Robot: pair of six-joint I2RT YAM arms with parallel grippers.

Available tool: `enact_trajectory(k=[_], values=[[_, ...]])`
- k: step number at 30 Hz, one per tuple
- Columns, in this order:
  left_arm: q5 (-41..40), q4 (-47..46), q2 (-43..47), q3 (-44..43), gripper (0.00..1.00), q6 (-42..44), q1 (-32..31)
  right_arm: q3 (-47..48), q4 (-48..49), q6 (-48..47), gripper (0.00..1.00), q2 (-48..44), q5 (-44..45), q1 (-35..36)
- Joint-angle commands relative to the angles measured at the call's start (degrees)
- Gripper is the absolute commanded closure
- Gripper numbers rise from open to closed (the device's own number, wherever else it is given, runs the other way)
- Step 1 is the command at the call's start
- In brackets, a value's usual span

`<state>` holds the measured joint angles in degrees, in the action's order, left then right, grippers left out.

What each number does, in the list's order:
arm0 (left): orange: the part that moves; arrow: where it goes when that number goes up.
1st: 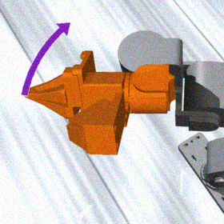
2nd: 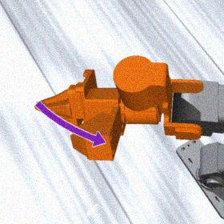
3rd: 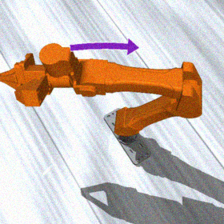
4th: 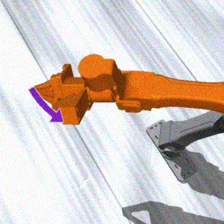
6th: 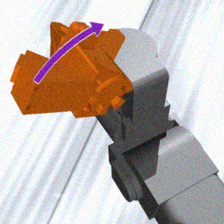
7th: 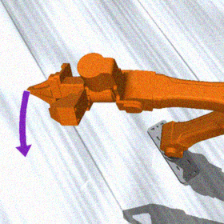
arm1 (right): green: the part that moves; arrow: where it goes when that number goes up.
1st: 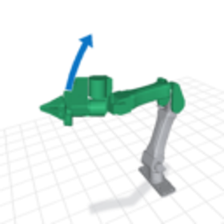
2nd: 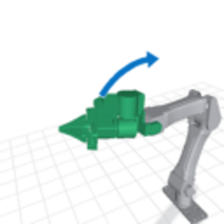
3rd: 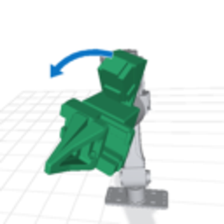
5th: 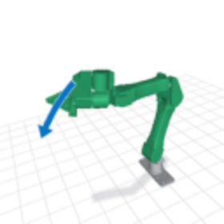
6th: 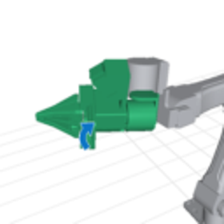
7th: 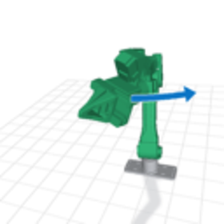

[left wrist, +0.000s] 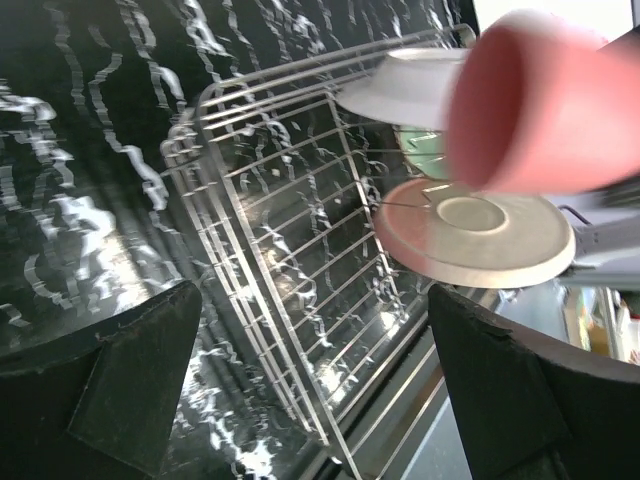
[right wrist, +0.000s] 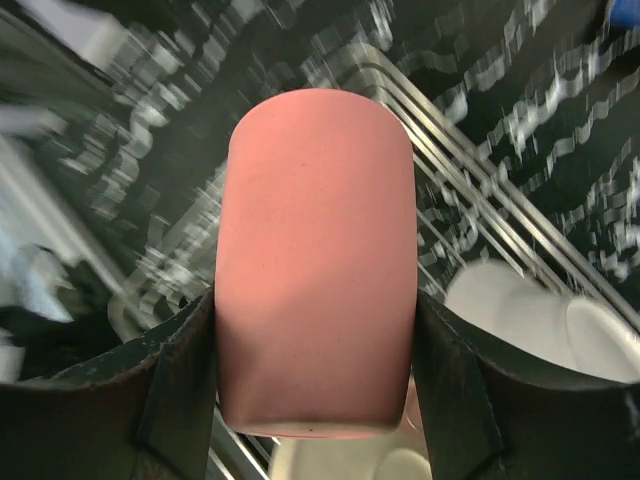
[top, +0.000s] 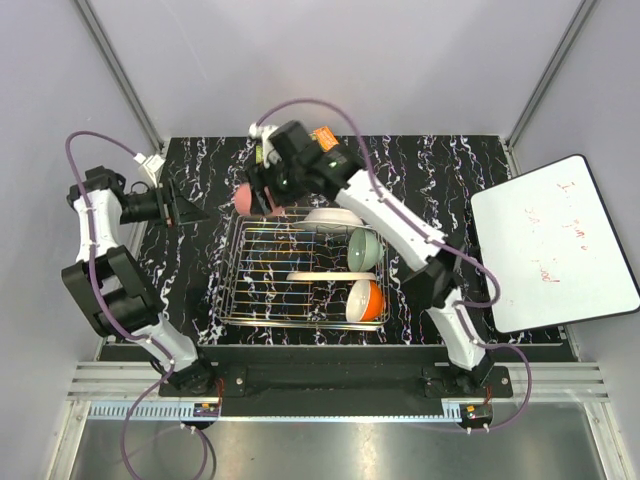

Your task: Load the mixed dishes into the dish rack

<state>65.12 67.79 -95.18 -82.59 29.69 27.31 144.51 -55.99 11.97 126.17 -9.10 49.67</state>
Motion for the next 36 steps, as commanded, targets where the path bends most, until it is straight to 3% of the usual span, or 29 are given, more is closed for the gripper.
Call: enact_trajectory(k=[1,12,24,36], values=[[0.6,-2.6,2.5,0.1,0.01,2.7,3.4,3.8,-12.7,-5.5,1.0,4.2,11.4,1.6],[3.7,-1.5,0.3,5.4,0.01,8.1,4.4,7.3,-10.8,-6.2,1.0,10.8,11.9,4.9],[4.8,1.3,-4.9,10.9,0.01,16.4,-8.5,6.9,-7.8,-6.0,1.0,17.9,10.0,5.3],[5.4,21.0,-6.3,11.2,0.01,36.8,-10.9,3.9,-7.6,-6.4,1.0,18.0,9.9,5.3]])
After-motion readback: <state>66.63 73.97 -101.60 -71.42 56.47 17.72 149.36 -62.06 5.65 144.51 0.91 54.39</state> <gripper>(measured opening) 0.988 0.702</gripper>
